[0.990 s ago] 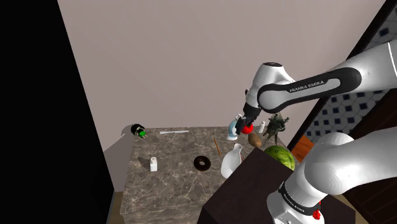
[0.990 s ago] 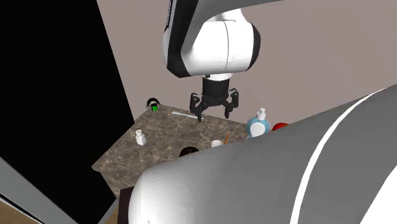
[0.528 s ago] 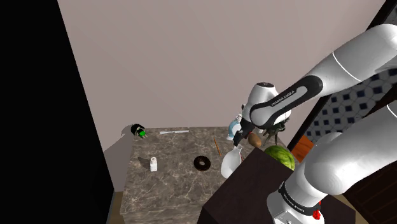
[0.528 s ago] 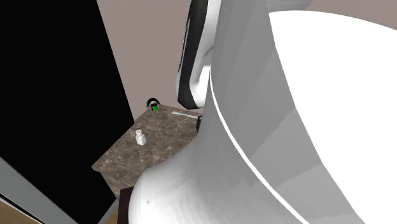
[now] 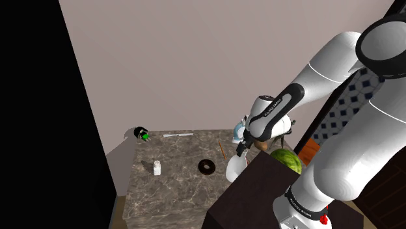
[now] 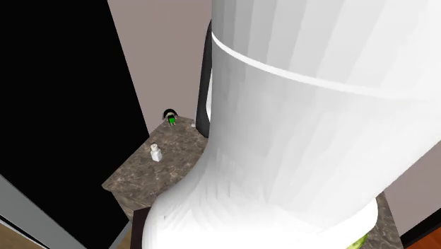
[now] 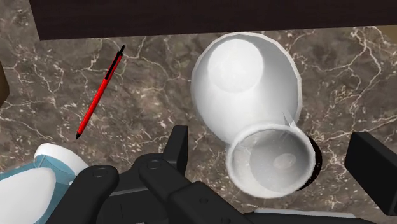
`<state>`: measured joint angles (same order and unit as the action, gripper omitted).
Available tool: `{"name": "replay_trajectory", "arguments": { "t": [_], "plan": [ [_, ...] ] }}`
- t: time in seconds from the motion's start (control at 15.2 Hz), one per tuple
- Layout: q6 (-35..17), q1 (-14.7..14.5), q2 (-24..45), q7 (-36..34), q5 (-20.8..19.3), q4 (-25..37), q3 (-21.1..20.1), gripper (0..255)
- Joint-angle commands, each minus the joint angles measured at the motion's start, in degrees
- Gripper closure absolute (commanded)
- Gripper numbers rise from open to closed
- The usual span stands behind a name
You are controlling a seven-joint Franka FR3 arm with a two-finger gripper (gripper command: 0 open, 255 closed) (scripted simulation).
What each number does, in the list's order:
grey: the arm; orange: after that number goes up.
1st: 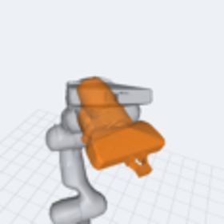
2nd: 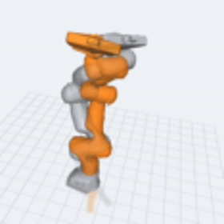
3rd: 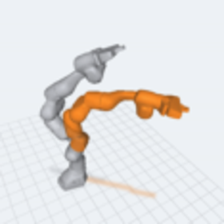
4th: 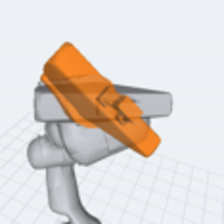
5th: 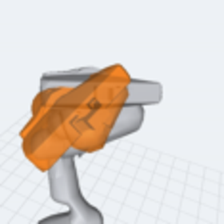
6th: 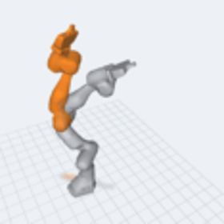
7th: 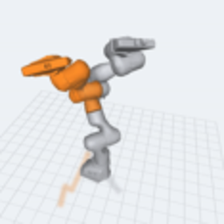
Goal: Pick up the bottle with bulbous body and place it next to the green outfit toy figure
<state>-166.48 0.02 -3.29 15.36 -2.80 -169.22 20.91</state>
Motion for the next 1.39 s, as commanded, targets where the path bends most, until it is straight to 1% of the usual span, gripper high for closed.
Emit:
{"name": "replay_trajectory", "arguments": {
  "t": [0.0,0.53,0.59,1.19,1.32],
  "plan": [
    [-3.2,-1.9,3.9,4.4,6.5,0.5,0.0,0],
    [-3.2,-1.6,3.8,4.3,6.5,0.5,-0.4,0],
    [-3.2,-1.6,3.8,4.3,6.5,0.5,-0.4,255],
    [-3.2,-1.6,3.9,4.4,6.5,0.5,-0.4,255],
    [-0.8,-0.9,0.9,0.5,1.0,0.1,0.5,255]
  ]
}}
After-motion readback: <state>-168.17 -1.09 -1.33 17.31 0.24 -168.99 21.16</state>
